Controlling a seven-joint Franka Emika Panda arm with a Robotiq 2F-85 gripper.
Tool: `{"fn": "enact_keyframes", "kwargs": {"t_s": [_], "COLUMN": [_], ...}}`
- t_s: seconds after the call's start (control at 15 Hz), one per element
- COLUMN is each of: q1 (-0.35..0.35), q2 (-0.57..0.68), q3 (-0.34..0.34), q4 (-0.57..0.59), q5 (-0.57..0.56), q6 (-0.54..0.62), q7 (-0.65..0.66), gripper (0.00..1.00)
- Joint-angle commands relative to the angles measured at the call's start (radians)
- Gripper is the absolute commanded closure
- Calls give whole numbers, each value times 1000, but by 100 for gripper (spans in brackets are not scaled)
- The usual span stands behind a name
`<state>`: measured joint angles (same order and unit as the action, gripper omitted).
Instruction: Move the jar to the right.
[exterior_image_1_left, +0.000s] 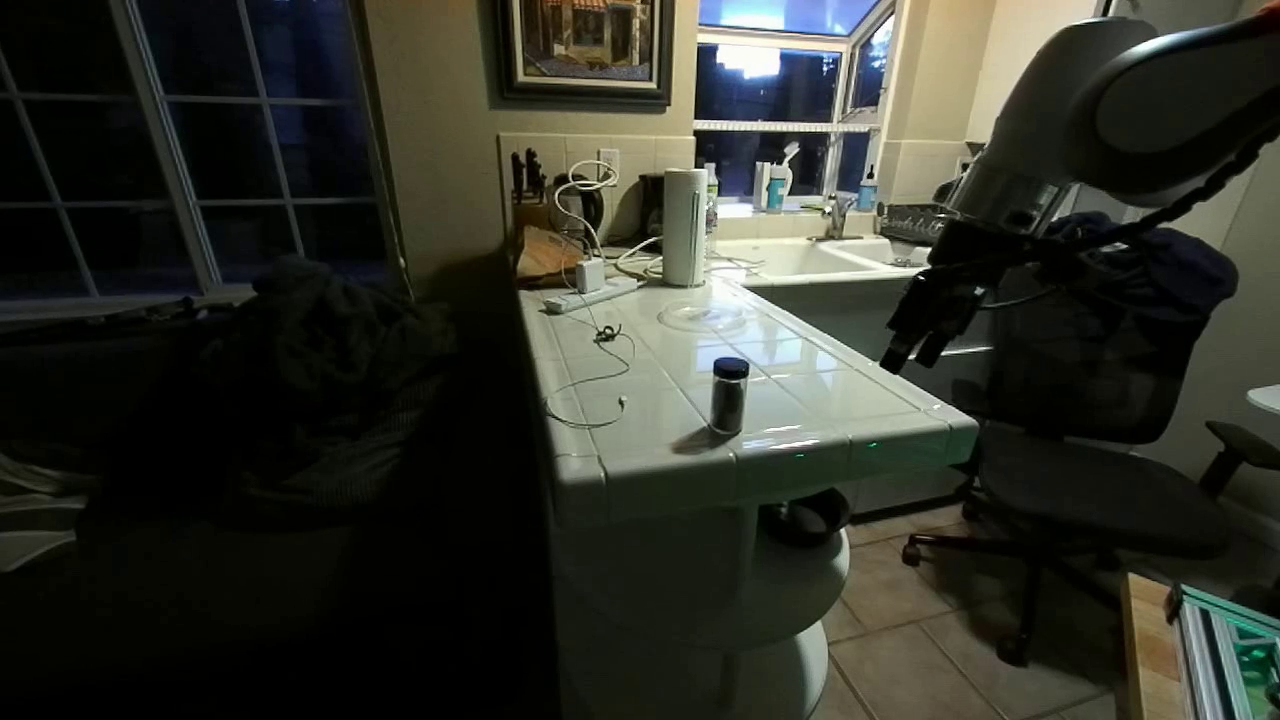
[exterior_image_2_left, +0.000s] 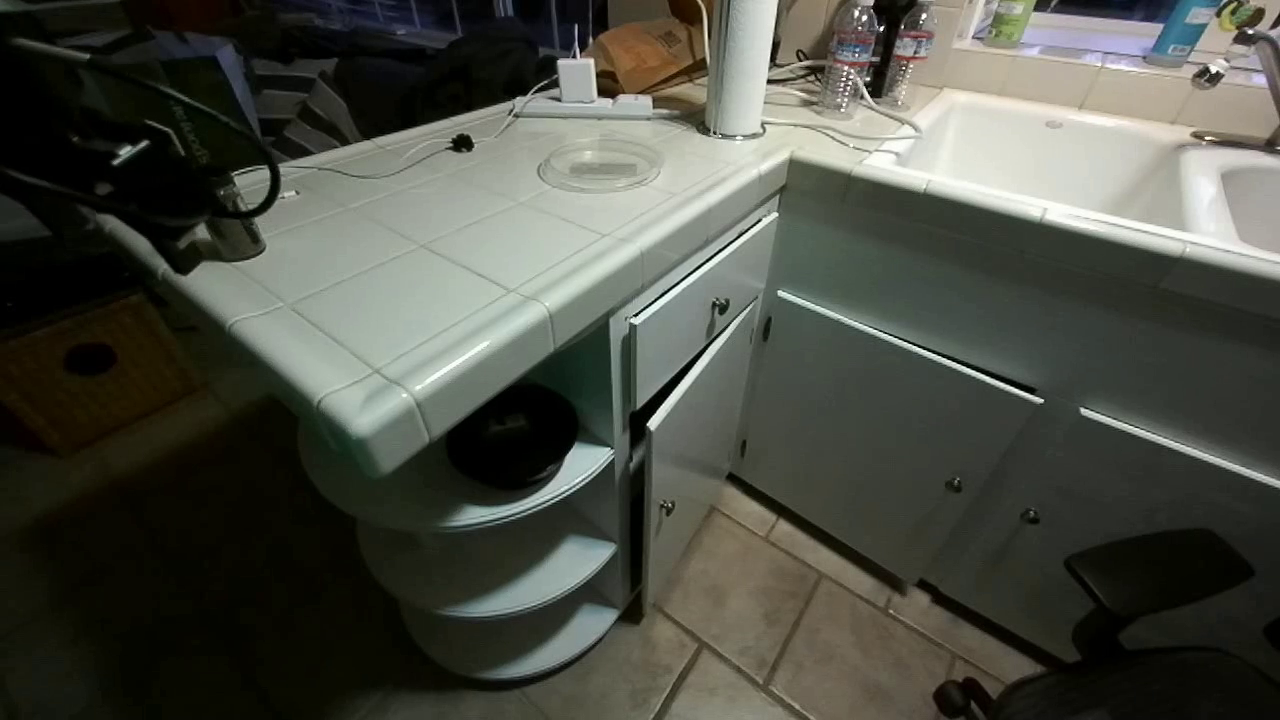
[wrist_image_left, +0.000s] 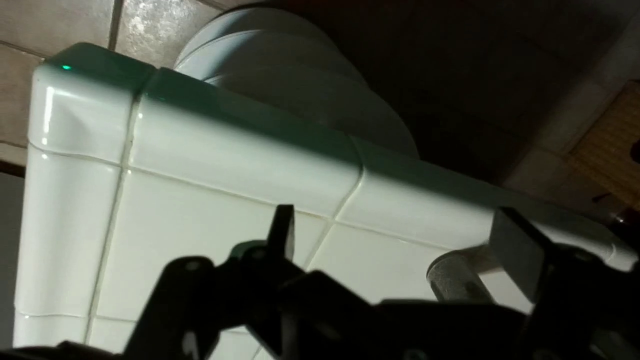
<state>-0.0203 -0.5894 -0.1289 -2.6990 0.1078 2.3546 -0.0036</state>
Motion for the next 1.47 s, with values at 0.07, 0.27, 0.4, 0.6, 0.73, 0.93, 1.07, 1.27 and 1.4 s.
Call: {"fn": "enact_keyframes", "kwargs": {"t_s": [0.07,0.27,0.4,0.6,0.73,0.93,1.07,1.27,1.4], "q1": [-24,-29,-25,-34,-39,-35,-24,-19,-18], "q2": [130,204,253,312,342,380,404,444,478], "q3": [113,181,214,261,280,282,272,266,266], "q4": [167,256,305,344,359,367,353,344,356], "q5": [-1,-20,-26,-80,-136,-190,-195,-195,-210], "q6": [-62,-64,-58,-27,-19,6,56,149,174], "q7": [190,321,389,490,552,617,614,616,624], "gripper": [0,0,0,0,0,0,0,0,0]}}
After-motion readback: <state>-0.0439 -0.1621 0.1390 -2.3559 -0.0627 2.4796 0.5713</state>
